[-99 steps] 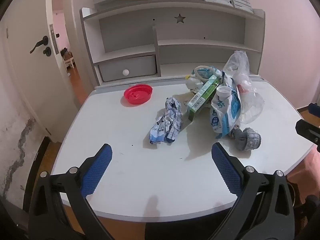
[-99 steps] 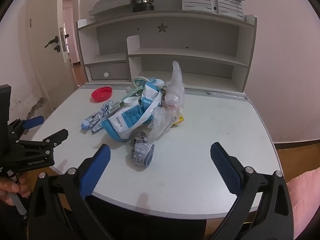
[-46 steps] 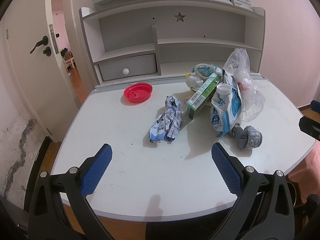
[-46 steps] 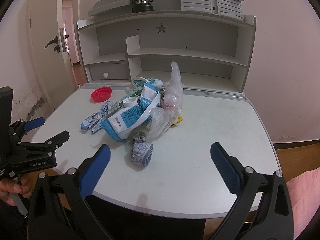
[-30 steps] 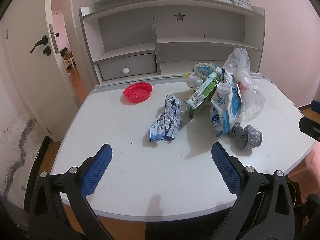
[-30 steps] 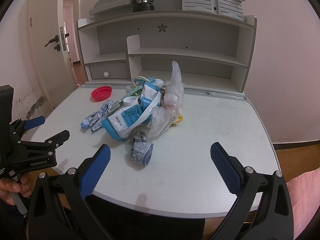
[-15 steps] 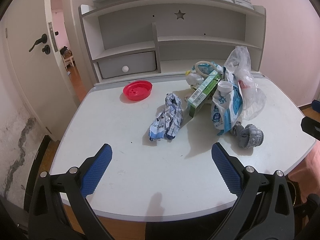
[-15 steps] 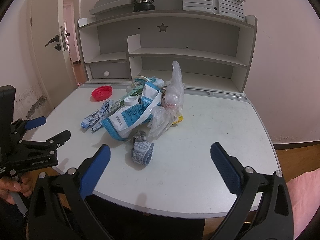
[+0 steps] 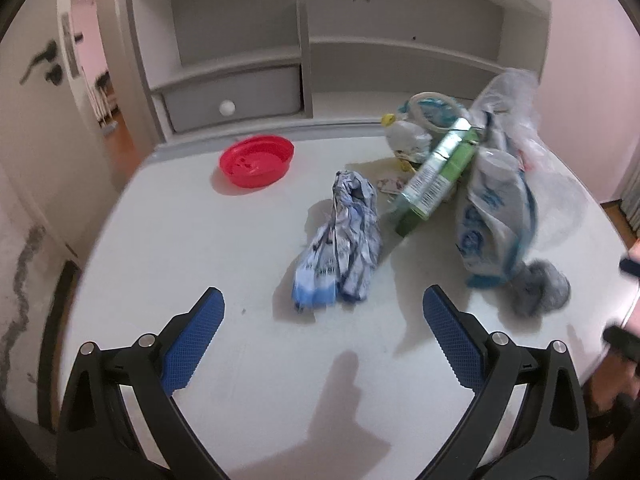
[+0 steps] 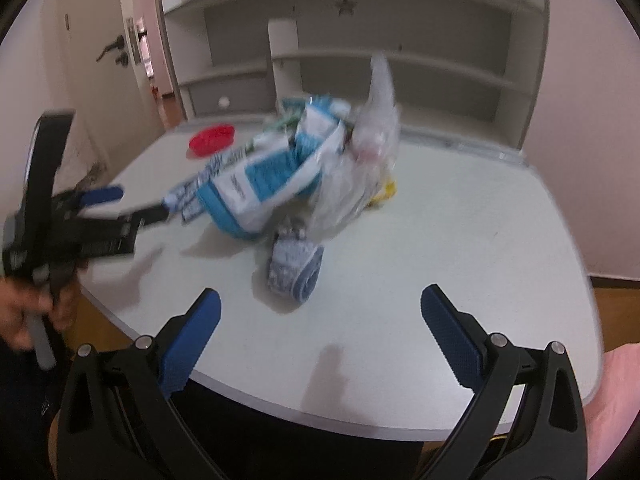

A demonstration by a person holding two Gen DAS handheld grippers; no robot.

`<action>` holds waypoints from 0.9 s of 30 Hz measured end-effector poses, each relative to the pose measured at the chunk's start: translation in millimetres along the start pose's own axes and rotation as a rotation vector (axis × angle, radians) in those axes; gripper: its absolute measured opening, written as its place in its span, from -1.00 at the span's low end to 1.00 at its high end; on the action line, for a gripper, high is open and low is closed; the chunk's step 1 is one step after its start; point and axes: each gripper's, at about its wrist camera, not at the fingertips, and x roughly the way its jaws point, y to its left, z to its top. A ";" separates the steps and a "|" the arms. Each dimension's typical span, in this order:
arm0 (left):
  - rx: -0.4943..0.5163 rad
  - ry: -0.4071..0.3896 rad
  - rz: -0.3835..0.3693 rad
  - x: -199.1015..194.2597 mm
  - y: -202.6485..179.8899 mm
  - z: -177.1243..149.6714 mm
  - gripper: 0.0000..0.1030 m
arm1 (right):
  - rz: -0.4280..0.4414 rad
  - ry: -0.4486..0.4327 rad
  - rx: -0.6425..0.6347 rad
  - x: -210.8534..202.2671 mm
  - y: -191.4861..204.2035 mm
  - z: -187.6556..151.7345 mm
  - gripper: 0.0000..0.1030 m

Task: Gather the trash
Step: 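Grasp the crumpled blue-white wrapper with left tool while right tool grasps the grey wrapper, then carry both wrappers to the black bin and open both tools over it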

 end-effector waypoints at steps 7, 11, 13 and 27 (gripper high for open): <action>0.001 0.063 -0.030 47.7 2.8 21.3 0.87 | 0.038 0.027 0.029 13.0 -4.3 -3.0 0.88; 0.006 0.081 -0.036 56.2 4.0 21.2 0.28 | 0.050 0.054 0.020 27.3 3.9 1.9 0.79; 0.017 0.105 -0.058 58.4 2.6 19.7 -0.21 | 0.052 0.056 0.019 33.1 8.0 3.9 0.74; 0.019 0.021 -0.044 -16.2 9.6 -3.3 -0.34 | 0.071 0.114 0.089 72.2 9.3 23.4 -0.57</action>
